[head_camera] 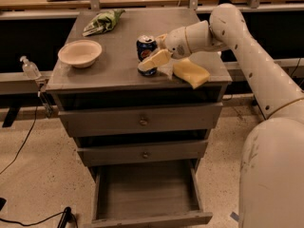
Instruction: Place pepsi can into bottom drawer
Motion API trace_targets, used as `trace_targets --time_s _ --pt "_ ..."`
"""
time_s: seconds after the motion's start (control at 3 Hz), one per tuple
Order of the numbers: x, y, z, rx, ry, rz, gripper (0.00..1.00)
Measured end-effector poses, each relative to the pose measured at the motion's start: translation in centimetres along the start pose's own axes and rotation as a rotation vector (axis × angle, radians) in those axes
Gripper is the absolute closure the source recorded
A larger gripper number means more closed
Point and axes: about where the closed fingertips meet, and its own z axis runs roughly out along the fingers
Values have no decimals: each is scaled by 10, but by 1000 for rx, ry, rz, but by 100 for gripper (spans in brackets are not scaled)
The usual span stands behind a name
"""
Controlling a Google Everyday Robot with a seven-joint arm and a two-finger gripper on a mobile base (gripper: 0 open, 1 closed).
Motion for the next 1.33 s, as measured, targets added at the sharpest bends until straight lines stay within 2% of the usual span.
trace_targets --time_s 0.33,0.67,1.0,1.33 --pt "-4 3 -4 -41 -72 -69 47" --pt "-22 10 -30 -63 -94 -207 78" --pt "-39 27 -71 -61 -64 -320 99" --pt "-59 55 -145 48 -52 -340 100"
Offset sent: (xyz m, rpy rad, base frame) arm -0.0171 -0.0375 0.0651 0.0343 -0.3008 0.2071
